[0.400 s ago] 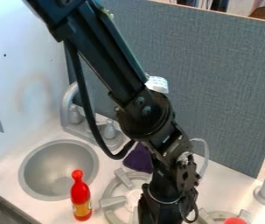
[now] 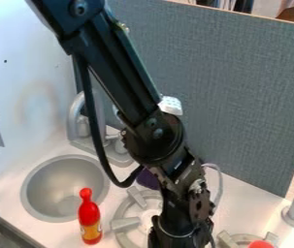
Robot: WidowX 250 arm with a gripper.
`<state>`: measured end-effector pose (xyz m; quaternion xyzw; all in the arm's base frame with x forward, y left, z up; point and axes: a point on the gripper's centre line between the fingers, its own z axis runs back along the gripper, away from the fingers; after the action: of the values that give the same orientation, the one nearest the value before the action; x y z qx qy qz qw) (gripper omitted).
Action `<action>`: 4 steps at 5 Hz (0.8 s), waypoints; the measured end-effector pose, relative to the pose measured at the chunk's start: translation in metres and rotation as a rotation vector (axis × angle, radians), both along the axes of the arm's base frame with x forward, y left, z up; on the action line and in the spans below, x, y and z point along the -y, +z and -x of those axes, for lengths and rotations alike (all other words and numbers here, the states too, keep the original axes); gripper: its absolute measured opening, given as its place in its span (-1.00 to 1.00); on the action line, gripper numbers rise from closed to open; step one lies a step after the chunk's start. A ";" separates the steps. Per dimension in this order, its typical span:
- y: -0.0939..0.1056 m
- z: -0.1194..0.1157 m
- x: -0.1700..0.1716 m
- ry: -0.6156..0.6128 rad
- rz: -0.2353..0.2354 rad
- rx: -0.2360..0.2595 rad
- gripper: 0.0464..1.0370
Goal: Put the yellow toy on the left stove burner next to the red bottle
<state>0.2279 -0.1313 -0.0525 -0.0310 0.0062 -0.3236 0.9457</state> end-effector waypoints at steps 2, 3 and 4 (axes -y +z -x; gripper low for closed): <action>-0.005 -0.006 0.009 0.164 0.102 0.096 0.93; -0.018 -0.009 0.009 0.264 0.096 0.098 0.93; -0.028 -0.017 0.017 0.305 0.095 0.062 0.93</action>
<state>0.2450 -0.1478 -0.0802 -0.0661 -0.0433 -0.1769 0.9811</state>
